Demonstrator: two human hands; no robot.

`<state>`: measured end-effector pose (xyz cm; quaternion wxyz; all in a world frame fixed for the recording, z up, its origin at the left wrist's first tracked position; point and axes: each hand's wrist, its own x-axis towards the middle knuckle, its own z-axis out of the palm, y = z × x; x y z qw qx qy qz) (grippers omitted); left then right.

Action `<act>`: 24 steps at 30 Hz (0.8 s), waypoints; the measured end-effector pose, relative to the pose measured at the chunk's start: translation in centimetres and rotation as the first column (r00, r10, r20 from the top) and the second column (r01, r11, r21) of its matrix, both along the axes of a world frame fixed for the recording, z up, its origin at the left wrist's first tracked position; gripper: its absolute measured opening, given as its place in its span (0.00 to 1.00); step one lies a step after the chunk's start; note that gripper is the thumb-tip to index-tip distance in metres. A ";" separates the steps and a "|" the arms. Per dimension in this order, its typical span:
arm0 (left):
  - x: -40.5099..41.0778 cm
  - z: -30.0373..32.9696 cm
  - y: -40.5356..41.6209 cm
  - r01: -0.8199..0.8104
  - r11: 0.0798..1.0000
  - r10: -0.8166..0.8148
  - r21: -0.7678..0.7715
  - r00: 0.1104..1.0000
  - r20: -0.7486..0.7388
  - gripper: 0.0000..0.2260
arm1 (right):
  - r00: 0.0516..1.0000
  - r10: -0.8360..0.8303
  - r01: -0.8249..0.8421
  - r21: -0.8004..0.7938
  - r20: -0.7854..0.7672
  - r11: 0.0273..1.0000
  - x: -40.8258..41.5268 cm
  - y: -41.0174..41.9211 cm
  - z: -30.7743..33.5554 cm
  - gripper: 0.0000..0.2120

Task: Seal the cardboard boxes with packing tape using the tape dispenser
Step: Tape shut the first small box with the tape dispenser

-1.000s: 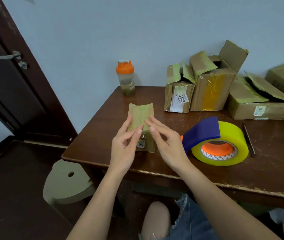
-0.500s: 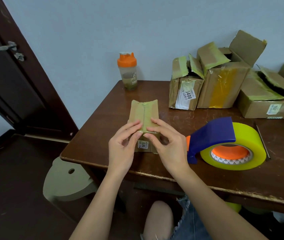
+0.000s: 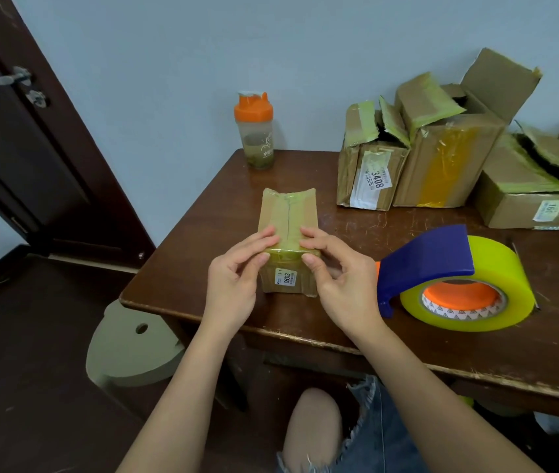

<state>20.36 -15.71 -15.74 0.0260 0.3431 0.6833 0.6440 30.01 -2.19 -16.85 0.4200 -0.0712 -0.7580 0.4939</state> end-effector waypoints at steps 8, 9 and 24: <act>-0.6 1.5 -2.0 0.227 0.968 -0.207 -0.110 0.964 0.166 0.24 | 0.939 0.320 -0.299 -0.164 0.125 0.940 1.7 1.6 1.0 0.14; -0.6 1.6 -2.0 0.246 0.967 -0.224 -0.064 0.945 0.239 0.22 | 0.935 0.335 -0.310 -0.190 0.114 0.932 1.8 1.6 0.8 0.15; 0.4 0.1 -0.9 0.079 0.983 -0.146 0.168 0.886 0.440 0.20 | 0.982 0.189 -0.182 -0.204 0.014 0.962 0.7 -0.4 -1.8 0.18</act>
